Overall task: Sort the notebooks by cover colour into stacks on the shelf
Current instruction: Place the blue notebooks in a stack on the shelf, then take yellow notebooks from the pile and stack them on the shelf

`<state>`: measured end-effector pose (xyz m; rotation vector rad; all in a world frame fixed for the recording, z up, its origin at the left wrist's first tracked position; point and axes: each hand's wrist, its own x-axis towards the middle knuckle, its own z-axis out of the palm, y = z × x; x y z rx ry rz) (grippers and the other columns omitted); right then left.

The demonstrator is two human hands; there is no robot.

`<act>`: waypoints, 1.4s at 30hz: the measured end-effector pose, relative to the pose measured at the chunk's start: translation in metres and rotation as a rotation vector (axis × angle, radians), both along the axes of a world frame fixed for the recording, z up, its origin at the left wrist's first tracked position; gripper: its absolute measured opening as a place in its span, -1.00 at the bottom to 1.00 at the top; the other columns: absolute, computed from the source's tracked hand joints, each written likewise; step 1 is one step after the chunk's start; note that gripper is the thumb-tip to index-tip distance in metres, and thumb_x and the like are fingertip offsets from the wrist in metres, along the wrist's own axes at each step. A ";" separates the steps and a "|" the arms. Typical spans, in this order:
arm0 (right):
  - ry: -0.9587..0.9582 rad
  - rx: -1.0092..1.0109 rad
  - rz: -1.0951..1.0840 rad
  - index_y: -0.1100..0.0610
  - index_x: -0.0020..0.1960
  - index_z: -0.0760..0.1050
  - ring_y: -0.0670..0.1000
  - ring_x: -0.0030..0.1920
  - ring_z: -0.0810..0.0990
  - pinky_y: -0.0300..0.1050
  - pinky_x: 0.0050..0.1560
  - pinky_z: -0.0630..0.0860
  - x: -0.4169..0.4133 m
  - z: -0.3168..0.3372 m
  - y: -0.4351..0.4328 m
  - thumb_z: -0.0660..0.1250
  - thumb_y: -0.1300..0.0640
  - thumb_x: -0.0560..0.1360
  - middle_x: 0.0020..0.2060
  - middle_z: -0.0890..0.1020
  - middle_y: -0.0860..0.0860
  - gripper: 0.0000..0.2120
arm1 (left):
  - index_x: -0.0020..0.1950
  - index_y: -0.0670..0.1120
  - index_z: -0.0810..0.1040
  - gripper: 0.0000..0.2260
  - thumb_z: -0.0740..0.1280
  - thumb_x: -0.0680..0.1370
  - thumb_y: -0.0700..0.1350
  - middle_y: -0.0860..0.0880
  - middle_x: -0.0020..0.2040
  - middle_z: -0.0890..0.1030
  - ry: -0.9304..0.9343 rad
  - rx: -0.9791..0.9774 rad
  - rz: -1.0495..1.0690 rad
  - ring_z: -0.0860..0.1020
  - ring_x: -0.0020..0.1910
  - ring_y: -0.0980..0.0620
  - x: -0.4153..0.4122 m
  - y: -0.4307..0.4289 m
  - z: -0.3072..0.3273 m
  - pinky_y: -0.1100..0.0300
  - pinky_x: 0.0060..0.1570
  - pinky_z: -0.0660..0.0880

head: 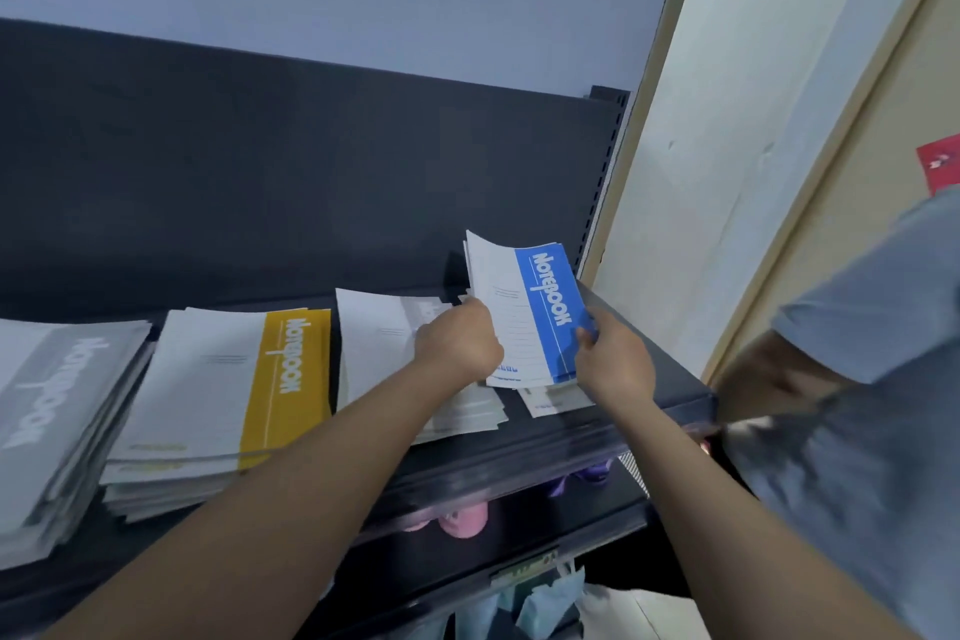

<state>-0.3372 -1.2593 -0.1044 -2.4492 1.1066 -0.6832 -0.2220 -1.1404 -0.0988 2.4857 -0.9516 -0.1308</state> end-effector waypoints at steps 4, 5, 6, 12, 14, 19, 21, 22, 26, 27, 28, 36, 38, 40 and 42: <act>0.075 0.005 0.030 0.13 0.31 0.39 0.15 0.12 0.54 -0.02 -0.05 0.44 -0.002 -0.005 -0.026 0.11 0.07 0.64 0.15 0.59 0.10 -0.71 | 0.07 -0.13 0.40 -0.87 0.17 0.53 -0.20 -0.02 -0.11 0.50 -0.052 0.097 0.046 0.47 -0.12 -0.06 -0.008 -0.026 -0.004 0.01 0.07 0.33; 0.098 0.009 0.038 0.12 0.32 0.39 0.15 0.12 0.54 -0.03 -0.06 0.44 -0.002 -0.007 -0.033 0.11 0.06 0.64 0.16 0.58 0.09 -0.70 | 0.02 -0.11 0.38 -0.92 0.17 0.54 -0.21 -0.02 -0.13 0.49 -0.056 0.120 0.054 0.45 -0.13 -0.06 -0.011 -0.031 -0.004 0.01 0.11 0.31; 0.122 0.012 0.046 0.11 0.32 0.39 0.15 0.13 0.54 -0.05 -0.08 0.42 -0.002 -0.009 -0.039 0.11 0.06 0.64 0.17 0.58 0.09 -0.70 | -0.02 -0.10 0.37 -0.95 0.18 0.54 -0.21 -0.02 -0.14 0.49 -0.055 0.142 0.065 0.45 -0.13 -0.06 -0.014 -0.036 -0.004 0.00 0.15 0.29; 0.220 -0.041 0.117 0.13 0.24 0.45 0.16 0.11 0.53 -0.09 -0.14 0.36 0.000 -0.021 -0.063 0.11 0.05 0.63 0.12 0.58 0.11 -0.73 | -0.28 -0.06 0.33 -0.83 0.16 0.50 -0.25 0.02 -0.32 0.43 -0.071 0.289 0.124 0.42 -0.25 0.00 -0.026 -0.053 -0.007 -0.03 0.29 0.18; 0.237 -0.075 0.135 0.15 0.17 0.48 0.16 0.10 0.53 -0.09 -0.13 0.38 0.000 -0.024 -0.070 0.12 0.05 0.62 0.09 0.58 0.12 -0.74 | -0.26 -0.06 0.35 -0.83 0.17 0.52 -0.21 0.03 -0.32 0.42 -0.094 0.310 0.132 0.43 -0.22 -0.01 -0.027 -0.055 -0.010 -0.02 0.28 0.18; 0.294 -0.104 0.169 0.16 0.17 0.52 0.16 0.16 0.47 -0.03 0.03 0.44 0.003 -0.030 -0.079 0.14 0.01 0.60 0.13 0.53 0.14 -0.69 | -0.15 -0.04 0.42 -0.88 0.20 0.57 -0.07 0.02 -0.16 0.54 -0.191 0.364 0.157 0.48 -0.12 -0.02 -0.029 -0.053 -0.013 0.04 0.18 0.24; 0.307 -0.114 0.175 0.14 0.22 0.51 0.16 0.20 0.43 -0.02 0.07 0.43 0.002 -0.031 -0.081 0.15 0.00 0.59 0.17 0.49 0.14 -0.68 | -0.10 -0.04 0.45 -0.86 0.19 0.59 -0.02 -0.02 -0.07 0.56 -0.219 0.364 0.160 0.51 -0.02 -0.04 -0.030 -0.051 -0.013 0.03 0.17 0.27; 0.304 -0.126 0.178 0.14 0.23 0.50 0.17 0.21 0.42 -0.01 0.08 0.43 0.002 -0.030 -0.082 0.16 0.00 0.59 0.19 0.48 0.14 -0.68 | -0.06 -0.05 0.48 -0.84 0.19 0.59 0.01 -0.04 -0.03 0.56 -0.238 0.355 0.158 0.51 0.02 -0.05 -0.031 -0.049 -0.013 0.03 0.16 0.28; 0.227 -0.170 0.228 0.14 0.27 0.46 0.18 0.20 0.42 0.00 0.07 0.42 0.004 -0.023 -0.075 0.22 0.06 0.56 0.18 0.48 0.15 -0.68 | 0.12 -0.10 0.54 -0.73 0.21 0.59 0.05 -0.08 0.11 0.54 -0.312 0.291 0.184 0.46 0.14 -0.09 -0.037 -0.040 -0.012 0.03 0.16 0.31; 0.186 -0.180 0.259 0.16 0.26 0.46 0.18 0.17 0.44 -0.01 0.02 0.41 0.006 -0.022 -0.071 0.22 0.08 0.55 0.15 0.50 0.15 -0.68 | 0.13 -0.11 0.54 -0.73 0.21 0.59 0.04 -0.08 0.13 0.53 -0.350 0.266 0.201 0.45 0.16 -0.09 -0.038 -0.035 -0.010 0.03 0.16 0.31; 0.138 -0.192 0.295 0.18 0.24 0.48 0.19 0.14 0.45 -0.03 -0.04 0.39 0.009 -0.020 -0.066 0.23 0.10 0.54 0.10 0.51 0.16 -0.69 | 0.15 -0.11 0.54 -0.73 0.22 0.59 0.03 -0.08 0.14 0.53 -0.400 0.244 0.218 0.45 0.17 -0.09 -0.039 -0.029 -0.008 0.05 0.16 0.31; -0.085 -0.238 0.630 0.13 0.41 0.37 0.10 0.26 0.38 -0.05 0.23 0.32 0.037 0.001 0.004 0.25 0.04 0.56 0.26 0.47 0.08 -0.56 | 0.26 -0.10 0.40 -0.69 0.25 0.57 0.00 -0.07 0.18 0.47 -0.618 0.265 0.404 0.42 0.20 -0.09 -0.046 0.057 0.015 0.08 0.07 0.37; -0.089 -0.255 0.711 0.12 0.44 0.31 0.09 0.30 0.36 -0.06 0.27 0.31 0.042 0.005 0.028 0.24 0.03 0.56 0.32 0.43 0.07 -0.52 | 0.27 -0.09 0.37 -0.67 0.27 0.55 -0.01 -0.06 0.19 0.45 -0.627 0.276 0.477 0.42 0.22 -0.09 -0.049 0.085 0.015 0.08 0.09 0.36; -0.094 -0.269 0.796 0.11 0.47 0.27 0.08 0.34 0.33 -0.06 0.32 0.29 0.045 0.008 0.054 0.24 0.02 0.57 0.36 0.38 0.04 -0.50 | 0.30 -0.09 0.34 -0.65 0.27 0.55 -0.02 -0.05 0.21 0.45 -0.633 0.293 0.554 0.41 0.24 -0.08 -0.053 0.114 0.016 0.08 0.11 0.37; -0.109 -0.308 0.875 0.11 0.48 0.23 0.07 0.37 0.30 -0.06 0.35 0.26 0.049 0.009 0.081 0.23 0.01 0.58 0.39 0.35 0.03 -0.49 | 0.39 -0.10 0.29 -0.57 0.26 0.56 -0.01 -0.06 0.27 0.43 -0.631 0.326 0.616 0.39 0.28 -0.08 -0.058 0.143 0.018 0.06 0.16 0.36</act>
